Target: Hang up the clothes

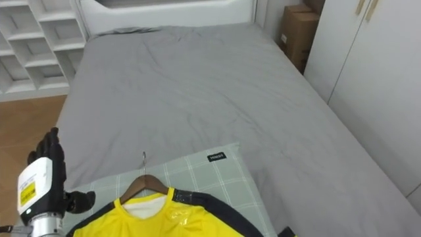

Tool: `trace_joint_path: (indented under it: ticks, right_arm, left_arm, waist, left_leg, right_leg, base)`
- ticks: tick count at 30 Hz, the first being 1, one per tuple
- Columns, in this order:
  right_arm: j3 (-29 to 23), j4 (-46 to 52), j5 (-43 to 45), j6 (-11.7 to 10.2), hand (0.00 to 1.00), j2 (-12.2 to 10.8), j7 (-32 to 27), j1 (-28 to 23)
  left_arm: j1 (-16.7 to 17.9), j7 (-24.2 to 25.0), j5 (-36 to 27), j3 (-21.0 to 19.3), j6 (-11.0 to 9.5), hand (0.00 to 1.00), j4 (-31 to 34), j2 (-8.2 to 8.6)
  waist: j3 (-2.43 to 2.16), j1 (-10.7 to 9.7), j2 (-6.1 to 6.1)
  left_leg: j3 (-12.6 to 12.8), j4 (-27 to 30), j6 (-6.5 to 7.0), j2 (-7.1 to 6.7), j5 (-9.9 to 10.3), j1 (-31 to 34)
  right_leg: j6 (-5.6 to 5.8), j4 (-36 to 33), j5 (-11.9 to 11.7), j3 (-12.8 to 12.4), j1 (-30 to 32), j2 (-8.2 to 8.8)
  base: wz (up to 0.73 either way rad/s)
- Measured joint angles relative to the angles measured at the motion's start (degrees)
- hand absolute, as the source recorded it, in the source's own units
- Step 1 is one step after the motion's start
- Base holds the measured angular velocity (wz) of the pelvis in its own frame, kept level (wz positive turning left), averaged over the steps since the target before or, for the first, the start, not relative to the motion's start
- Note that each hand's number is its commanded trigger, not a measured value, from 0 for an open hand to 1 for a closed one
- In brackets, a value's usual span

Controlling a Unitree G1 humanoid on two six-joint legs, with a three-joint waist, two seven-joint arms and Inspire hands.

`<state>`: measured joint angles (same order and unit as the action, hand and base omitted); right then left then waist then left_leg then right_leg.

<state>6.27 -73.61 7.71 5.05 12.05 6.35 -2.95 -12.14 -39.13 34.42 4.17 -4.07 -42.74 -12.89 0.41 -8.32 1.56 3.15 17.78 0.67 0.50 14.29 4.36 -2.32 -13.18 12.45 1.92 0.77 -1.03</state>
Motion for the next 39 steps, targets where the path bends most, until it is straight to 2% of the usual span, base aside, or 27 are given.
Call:
trace_joint_path:
  ticks: [3,7,11,14,19,24,27,34,39]
  right_arm:
    - [1.21,-0.28,-0.7,0.0,0.0,0.01,-0.15,0.97]
    - [2.09,-1.87,-1.85,-0.18,0.0,-0.05,-0.19,2.96]
    - [3.77,-2.01,-3.81,-0.19,0.0,-0.05,-0.33,4.07]
    - [3.79,-2.0,-4.85,-0.25,0.0,-0.13,-0.69,5.41]
    - [3.88,-2.17,-5.54,-1.92,0.0,-0.15,-0.28,6.74]
    - [4.05,-2.27,-7.96,-2.12,0.0,-0.41,-0.42,8.38]
    - [5.99,-2.29,-10.92,-2.66,0.0,-0.61,-0.62,8.55]
    - [8.45,-2.06,-12.0,-2.64,0.0,-0.58,-1.36,9.86]
    - [10.48,-2.51,-12.43,-3.0,0.0,-0.57,-1.36,10.93]
  left_arm:
    - [-2.05,0.29,-0.04,0.49,0.0,0.0,-3.93,0.0]
    - [-4.86,1.51,-1.35,0.35,0.0,0.0,-9.72,-0.19]
    - [-5.32,2.57,-1.66,0.37,0.0,0.0,-10.29,-0.27]
    - [-7.13,3.75,-1.57,0.35,-0.01,0.0,-10.28,-0.43]
    - [-9.96,6.25,-2.28,0.52,-0.14,0.0,-10.29,-0.59]
    - [-10.24,7.63,-2.28,1.58,-0.13,0.0,-12.03,-0.52]
    - [-10.25,9.01,-2.27,1.73,-0.1,0.0,-13.22,-0.5]
    - [-10.93,11.15,-3.46,5.37,0.11,0.0,-18.14,-0.71]
    - [-11.02,11.52,-3.44,6.29,0.1,0.0,-20.68,-0.66]
  waist:
    - [0.18,-0.05,0.38]
    - [0.32,0.15,0.25]
    - [0.66,0.17,-0.28]
    - [0.87,0.29,-0.63]
    - [1.46,-0.25,-1.72]
    - [1.58,-0.87,-2.15]
    - [1.51,-0.95,-2.45]
    - [1.51,-1.01,-2.46]
    - [1.52,-1.08,-2.45]
  left_leg:
    - [-0.05,-0.02,0.16,-0.02,-0.12,1.05]
    - [0.47,-0.12,0.12,0.02,-0.54,2.56]
    - [0.75,0.45,0.15,0.13,-0.83,4.77]
    - [0.7,1.76,0.21,0.24,-0.87,7.6]
    - [0.72,1.88,0.49,0.07,-1.28,8.8]
    - [0.74,1.58,0.64,-0.19,-1.59,9.29]
    - [0.76,1.64,0.65,-0.17,-1.6,10.12]
    - [0.75,1.63,0.75,-0.24,-1.67,10.73]
    - [0.73,1.66,0.75,-0.19,-1.68,11.44]
  right_leg:
    - [0.0,-0.49,0.0,0.0,1.38,0.02]
    - [0.0,-1.54,0.0,-0.28,3.58,0.04]
    - [-0.08,-2.53,-0.06,-0.24,6.15,0.1]
    - [-0.09,-3.67,-0.07,0.01,8.73,0.13]
    - [-0.07,-3.94,-0.12,0.4,9.89,0.68]
    - [0.12,-3.76,-0.24,0.52,10.36,0.72]
    - [0.13,-3.76,-0.28,0.52,11.15,0.71]
    - [0.14,-3.72,-0.36,1.46,11.58,0.99]
    - [0.14,-3.82,-0.36,1.49,12.38,0.97]
  base:
    - [0.0]
    - [-0.04]
    - [-0.03]
    - [0.01]
    - [0.02]
    - [0.01]
    - [0.0]
    - [0.01]
    - [0.0]
